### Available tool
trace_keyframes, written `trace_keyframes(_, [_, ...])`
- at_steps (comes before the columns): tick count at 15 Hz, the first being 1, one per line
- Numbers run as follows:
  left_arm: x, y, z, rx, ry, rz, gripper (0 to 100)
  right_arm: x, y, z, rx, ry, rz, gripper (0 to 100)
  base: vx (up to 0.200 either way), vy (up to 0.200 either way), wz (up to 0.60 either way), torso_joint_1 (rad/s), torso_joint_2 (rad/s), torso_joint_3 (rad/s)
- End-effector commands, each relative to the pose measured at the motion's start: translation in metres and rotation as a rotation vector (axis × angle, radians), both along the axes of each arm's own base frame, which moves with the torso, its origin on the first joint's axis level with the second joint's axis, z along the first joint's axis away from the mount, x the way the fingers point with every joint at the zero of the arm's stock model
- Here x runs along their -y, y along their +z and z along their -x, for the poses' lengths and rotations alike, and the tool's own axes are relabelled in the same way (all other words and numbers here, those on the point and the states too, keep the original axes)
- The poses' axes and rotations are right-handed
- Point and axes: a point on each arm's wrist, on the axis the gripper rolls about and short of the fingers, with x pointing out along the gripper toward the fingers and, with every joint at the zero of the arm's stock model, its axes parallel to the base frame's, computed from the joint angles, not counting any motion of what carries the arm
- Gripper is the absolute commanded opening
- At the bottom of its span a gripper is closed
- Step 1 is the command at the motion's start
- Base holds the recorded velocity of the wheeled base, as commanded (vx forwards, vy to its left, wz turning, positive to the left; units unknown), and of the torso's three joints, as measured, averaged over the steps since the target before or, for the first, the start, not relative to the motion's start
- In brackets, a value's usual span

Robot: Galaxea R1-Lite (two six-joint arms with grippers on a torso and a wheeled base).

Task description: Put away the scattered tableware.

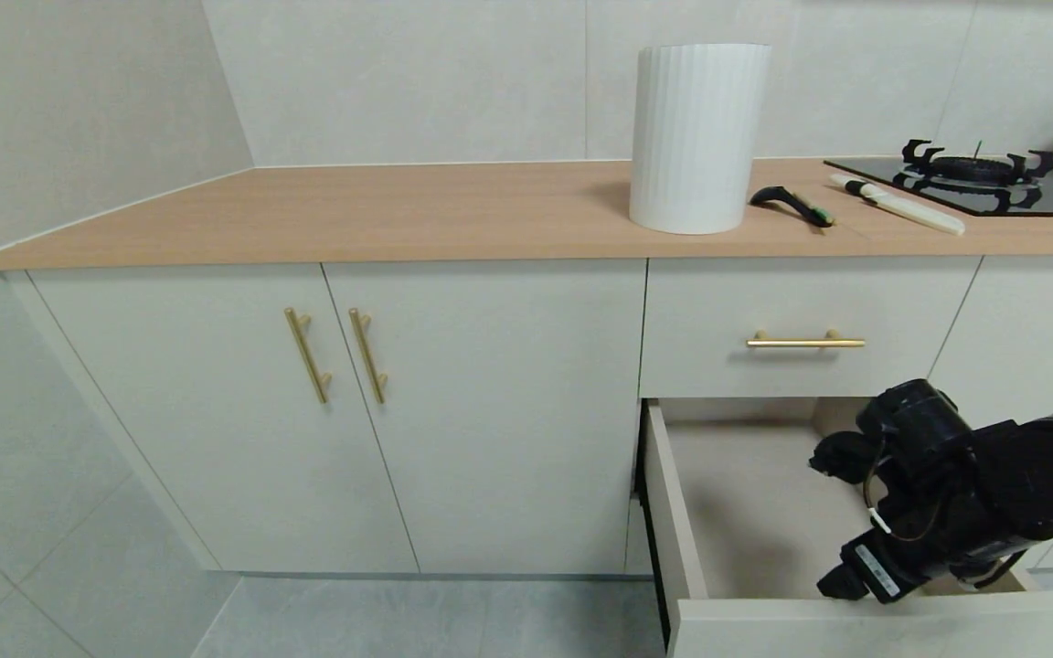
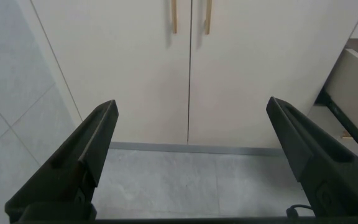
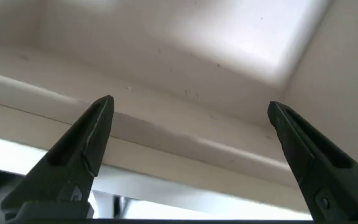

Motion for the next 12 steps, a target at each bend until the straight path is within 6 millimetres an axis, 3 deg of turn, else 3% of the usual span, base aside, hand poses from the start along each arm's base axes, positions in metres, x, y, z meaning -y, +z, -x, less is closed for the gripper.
trace_keyframes(1, [0.0, 0.0, 0.0, 0.0, 0.002, 0.0, 100, -0.003, 0.006, 0.011, -0.029, 0.047, 0.02, 100, 0.0, 0.0, 0.0, 0.0, 0.0, 0.0])
trace_keyframes(8, [0.0, 0.0, 0.0, 0.0, 0.0, 0.0, 100, -0.016, 0.009, 0.047, -0.248, 0.187, 0.113, 100, 0.0, 0.0, 0.0, 0.0, 0.0, 0.0])
trace_keyframes(10, [0.0, 0.0, 0.0, 0.0, 0.0, 0.002, 100, -0.019, 0.007, 0.049, -0.271, 0.207, 0.124, 100, 0.0, 0.0, 0.0, 0.0, 0.0, 0.0])
trace_keyframes(12, [0.0, 0.0, 0.0, 0.0, 0.0, 0.002, 100, -0.022, 0.016, 0.039, -0.212, 0.186, 0.097, 100, 0.0, 0.0, 0.0, 0.0, 0.0, 0.0])
